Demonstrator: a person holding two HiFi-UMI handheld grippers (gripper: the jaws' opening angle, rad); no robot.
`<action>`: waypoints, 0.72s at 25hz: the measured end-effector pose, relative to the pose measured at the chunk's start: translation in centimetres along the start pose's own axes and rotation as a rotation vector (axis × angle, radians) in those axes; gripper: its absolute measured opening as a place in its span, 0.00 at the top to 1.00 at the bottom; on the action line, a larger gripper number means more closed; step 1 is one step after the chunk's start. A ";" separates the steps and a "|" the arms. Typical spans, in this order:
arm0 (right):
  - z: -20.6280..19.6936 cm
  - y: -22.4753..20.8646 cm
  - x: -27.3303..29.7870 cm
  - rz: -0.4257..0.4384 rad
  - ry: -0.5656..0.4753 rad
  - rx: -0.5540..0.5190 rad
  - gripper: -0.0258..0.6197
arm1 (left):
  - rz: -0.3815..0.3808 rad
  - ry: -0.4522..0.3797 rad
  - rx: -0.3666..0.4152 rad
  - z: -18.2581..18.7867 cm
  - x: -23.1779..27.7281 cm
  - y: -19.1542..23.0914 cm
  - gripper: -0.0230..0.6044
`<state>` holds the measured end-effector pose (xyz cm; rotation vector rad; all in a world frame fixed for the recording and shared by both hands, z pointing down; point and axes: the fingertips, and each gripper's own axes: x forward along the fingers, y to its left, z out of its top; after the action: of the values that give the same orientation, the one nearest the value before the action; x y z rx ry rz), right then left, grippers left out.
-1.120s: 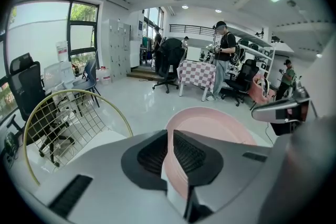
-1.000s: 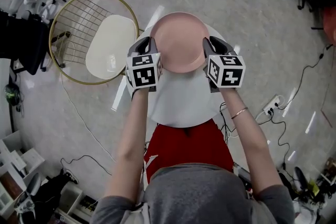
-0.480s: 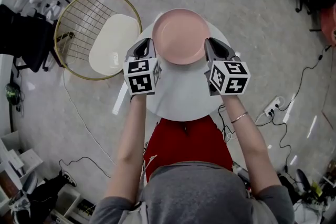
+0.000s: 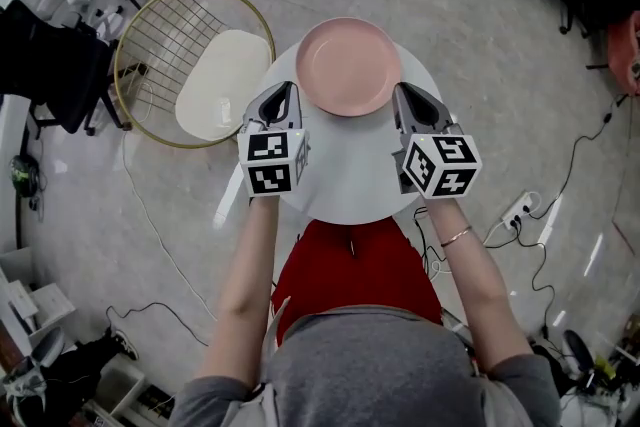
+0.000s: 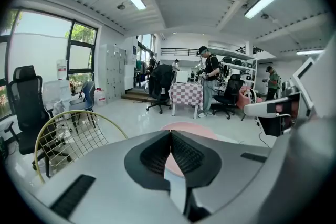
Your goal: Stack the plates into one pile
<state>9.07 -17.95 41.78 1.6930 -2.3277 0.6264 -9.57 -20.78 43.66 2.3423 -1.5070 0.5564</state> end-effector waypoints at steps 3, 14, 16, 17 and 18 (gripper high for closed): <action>0.0 0.7 -1.4 0.004 -0.020 -0.007 0.91 | 0.001 -0.025 0.006 0.3 -1.4 -0.3 0.94; -0.3 2.4 -6.0 -0.007 -0.080 -0.023 0.91 | -0.001 -0.111 0.024 0.8 -6.2 -1.8 0.94; 0.0 2.6 -6.7 -0.013 -0.096 -0.033 0.92 | 0.000 -0.123 0.022 0.9 -6.8 -2.1 0.94; 0.2 2.6 -6.9 -0.017 -0.104 -0.035 0.92 | -0.001 -0.128 0.021 1.0 -7.1 -2.3 0.94; 0.3 2.8 -7.2 -0.021 -0.112 -0.036 0.92 | -0.002 -0.131 0.019 1.1 -7.3 -2.4 0.94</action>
<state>8.83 -11.22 38.09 1.7768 -2.3779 0.4944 -9.97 -14.45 39.16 2.4371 -1.5607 0.4255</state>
